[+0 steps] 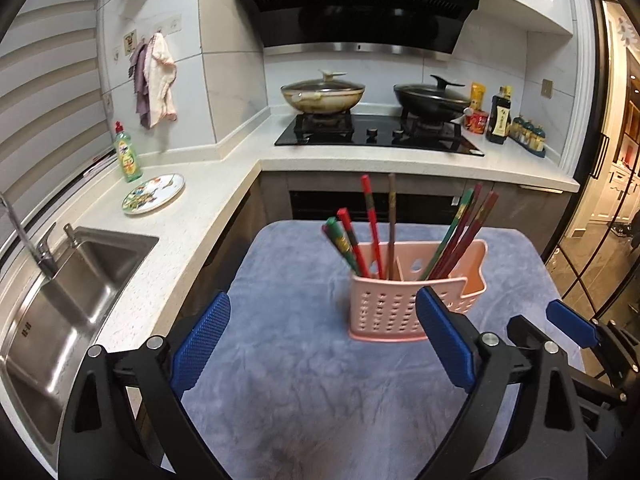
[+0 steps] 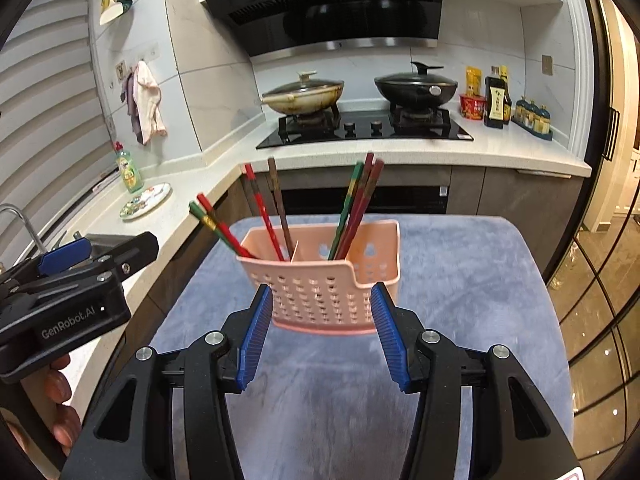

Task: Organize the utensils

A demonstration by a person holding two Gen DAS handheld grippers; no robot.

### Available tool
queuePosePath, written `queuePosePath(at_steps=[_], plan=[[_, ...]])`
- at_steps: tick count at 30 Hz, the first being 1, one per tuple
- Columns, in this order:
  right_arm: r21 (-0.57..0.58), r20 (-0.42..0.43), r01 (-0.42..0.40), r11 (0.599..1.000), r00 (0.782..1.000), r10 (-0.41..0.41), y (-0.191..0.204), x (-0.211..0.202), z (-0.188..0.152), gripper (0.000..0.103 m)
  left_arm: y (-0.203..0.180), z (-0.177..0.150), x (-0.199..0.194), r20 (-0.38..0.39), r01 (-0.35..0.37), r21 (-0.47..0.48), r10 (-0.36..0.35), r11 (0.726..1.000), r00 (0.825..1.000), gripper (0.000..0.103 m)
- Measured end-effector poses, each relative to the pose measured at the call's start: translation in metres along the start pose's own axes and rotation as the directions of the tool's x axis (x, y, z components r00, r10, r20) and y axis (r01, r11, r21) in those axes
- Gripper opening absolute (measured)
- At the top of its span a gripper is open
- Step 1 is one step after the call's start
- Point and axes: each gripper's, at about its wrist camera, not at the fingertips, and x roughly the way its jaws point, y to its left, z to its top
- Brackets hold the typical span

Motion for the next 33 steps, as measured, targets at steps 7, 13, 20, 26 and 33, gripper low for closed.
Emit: queuePosePath(at_steps=[7,13,20,26,33], plan=[[0.009,-0.036,-0.009,1.0,0.999,0.009,0.005,-0.001,-0.008,0.062,0.005,-0.011,0.007,-0.05,-0.021,-0.009,0.021,1.0,0.999,0.094],[-0.018,-0.034,0.02,1.0,0.999,-0.021,0.013,-0.001,-0.012,0.069,0.003,-0.016,0.011,-0.073,-0.034,-0.002,0.034,0.999,0.997,0.095],[0.015,-0.036,0.04,0.999,0.999,-0.039,0.005,0.003,-0.012,0.083,0.001,-0.019,0.016,-0.097,-0.042,0.003,0.042,0.999,0.994,0.095],[0.008,-0.034,0.064,0.998,0.997,-0.064,0.002,0.005,-0.013,0.086,0.0,-0.023,0.02,-0.118,-0.043,-0.003,0.042,0.999,0.992,0.095],[0.008,-0.044,0.07,0.998,0.997,-0.07,-0.001,0.009,-0.012,0.09,0.0,-0.024,0.023,-0.135,-0.048,-0.008,0.047,0.999,0.99,0.095]])
